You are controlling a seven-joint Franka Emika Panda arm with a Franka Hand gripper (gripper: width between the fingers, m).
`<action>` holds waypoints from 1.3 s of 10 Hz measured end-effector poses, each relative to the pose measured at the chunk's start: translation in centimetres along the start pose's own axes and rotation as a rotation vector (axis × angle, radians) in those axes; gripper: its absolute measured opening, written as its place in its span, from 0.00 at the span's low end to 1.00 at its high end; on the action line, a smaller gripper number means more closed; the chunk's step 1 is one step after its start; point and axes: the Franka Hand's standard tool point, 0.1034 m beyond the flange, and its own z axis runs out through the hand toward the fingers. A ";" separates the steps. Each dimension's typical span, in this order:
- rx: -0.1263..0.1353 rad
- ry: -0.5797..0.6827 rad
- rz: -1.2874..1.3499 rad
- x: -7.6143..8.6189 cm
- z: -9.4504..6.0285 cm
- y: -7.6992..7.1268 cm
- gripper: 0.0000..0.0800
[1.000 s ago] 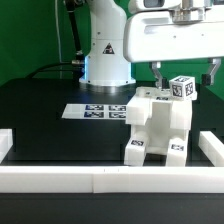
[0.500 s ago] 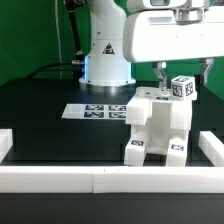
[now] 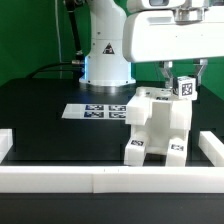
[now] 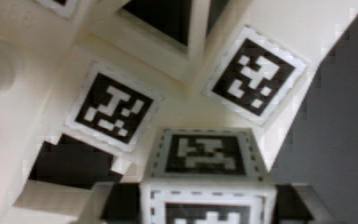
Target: Assemble chair
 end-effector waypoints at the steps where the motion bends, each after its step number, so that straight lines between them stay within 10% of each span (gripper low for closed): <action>1: 0.000 0.000 0.065 0.0 0.0 0.0 0.36; 13: 0.009 -0.002 0.820 0.0 0.0 -0.3 0.36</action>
Offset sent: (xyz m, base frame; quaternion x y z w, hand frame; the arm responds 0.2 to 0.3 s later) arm 0.0000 0.0000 0.0000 0.0000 0.0000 0.1296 0.9916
